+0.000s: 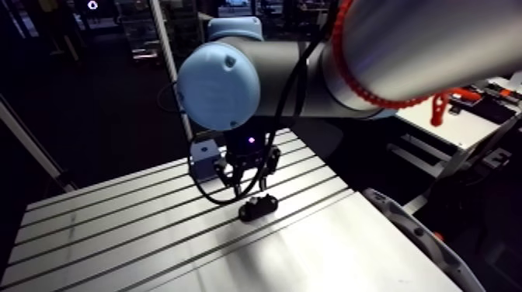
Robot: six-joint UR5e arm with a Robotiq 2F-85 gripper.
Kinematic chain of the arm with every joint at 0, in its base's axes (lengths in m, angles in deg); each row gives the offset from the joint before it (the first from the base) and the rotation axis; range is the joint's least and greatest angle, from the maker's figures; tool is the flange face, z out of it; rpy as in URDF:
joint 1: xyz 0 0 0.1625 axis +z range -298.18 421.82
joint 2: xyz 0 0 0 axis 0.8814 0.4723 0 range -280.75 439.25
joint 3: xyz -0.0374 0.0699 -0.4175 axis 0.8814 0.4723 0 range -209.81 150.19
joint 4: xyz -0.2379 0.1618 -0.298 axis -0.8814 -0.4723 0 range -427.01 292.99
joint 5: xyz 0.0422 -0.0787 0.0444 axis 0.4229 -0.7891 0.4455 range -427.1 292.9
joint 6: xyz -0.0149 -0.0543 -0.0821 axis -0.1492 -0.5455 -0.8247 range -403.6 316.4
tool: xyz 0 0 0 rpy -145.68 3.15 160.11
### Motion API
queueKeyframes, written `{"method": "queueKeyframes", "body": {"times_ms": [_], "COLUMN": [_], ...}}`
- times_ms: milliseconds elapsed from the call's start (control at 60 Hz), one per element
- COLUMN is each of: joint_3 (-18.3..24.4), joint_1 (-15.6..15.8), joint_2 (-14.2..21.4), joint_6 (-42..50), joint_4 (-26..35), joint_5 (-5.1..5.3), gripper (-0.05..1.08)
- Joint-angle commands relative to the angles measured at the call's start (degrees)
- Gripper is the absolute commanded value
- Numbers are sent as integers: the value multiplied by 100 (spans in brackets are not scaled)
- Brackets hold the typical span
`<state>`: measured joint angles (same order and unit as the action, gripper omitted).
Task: Pick up the M10 bolt and insert it into the hex recess until seated.
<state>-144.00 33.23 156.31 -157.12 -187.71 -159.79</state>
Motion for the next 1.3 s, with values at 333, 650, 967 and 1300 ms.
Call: {"method": "queueKeyframes", "body": {"times_ms": [333,650,967,1300], "joint_3": [-37,-29,-46,-72], "joint_1": [0,-52,-78,-70], "joint_2": [-64,-99,-152,-177], "joint_6": [-26,-77,-105,-80], "joint_4": [-178,-178,-171,-177], "joint_5": [9,10,10,1], "gripper": [44,44,45,47]}}
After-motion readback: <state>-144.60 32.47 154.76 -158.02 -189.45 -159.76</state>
